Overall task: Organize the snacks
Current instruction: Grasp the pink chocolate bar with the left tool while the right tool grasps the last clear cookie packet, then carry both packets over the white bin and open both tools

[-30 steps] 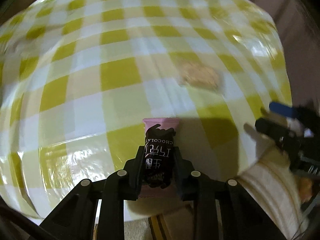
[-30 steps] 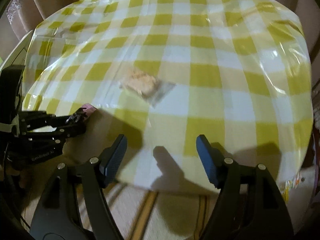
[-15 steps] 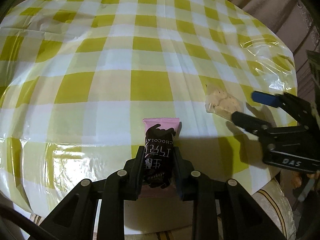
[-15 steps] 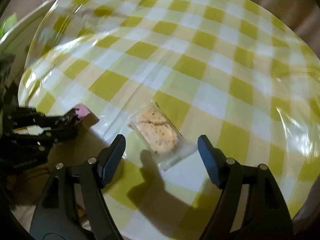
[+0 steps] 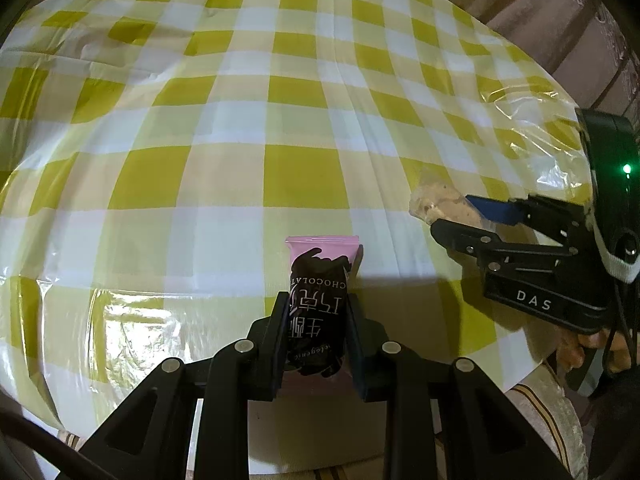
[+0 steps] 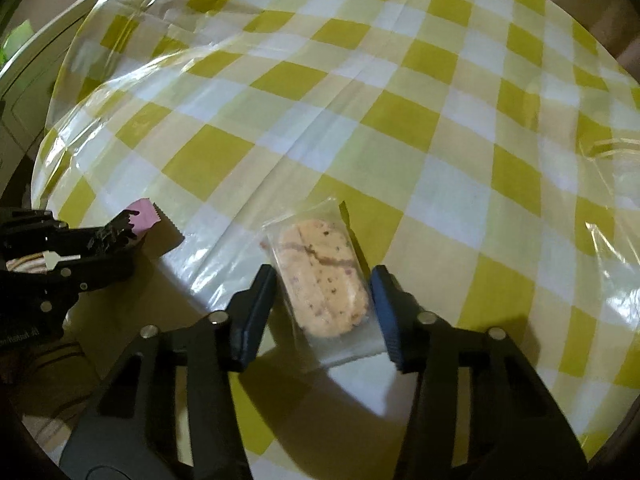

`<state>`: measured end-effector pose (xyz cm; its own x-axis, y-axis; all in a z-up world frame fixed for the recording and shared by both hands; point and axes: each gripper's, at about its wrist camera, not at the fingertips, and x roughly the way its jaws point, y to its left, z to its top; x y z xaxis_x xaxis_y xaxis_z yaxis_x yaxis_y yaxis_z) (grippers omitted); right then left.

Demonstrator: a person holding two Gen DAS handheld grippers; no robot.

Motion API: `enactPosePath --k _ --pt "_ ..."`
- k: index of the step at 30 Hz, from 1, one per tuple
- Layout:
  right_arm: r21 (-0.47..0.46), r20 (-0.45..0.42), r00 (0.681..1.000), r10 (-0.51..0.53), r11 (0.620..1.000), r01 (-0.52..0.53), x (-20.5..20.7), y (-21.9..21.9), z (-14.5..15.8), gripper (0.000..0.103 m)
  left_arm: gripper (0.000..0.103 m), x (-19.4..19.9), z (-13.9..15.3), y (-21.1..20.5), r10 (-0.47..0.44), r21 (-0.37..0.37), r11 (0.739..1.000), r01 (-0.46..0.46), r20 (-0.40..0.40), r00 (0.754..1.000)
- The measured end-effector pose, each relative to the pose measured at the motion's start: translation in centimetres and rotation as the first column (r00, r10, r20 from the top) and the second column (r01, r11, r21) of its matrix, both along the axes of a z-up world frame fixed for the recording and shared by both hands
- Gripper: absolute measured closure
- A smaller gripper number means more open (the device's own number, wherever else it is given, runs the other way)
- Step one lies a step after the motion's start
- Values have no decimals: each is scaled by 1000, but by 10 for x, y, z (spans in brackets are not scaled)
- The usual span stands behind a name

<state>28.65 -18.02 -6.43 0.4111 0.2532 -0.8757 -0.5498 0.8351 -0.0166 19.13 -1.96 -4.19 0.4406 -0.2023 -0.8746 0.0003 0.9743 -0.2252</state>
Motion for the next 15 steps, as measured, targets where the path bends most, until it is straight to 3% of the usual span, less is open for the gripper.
enactPosePath --k 2,15 --pt "14 -2 999 -33 999 33 -3 -3 0 61 76 0 0 1 2 -7 1000 -2 0 1000" --pt "53 -8 984 -176 983 176 -29 -24 10 63 77 -5 7 2 28 5 1000 -28 14 1000"
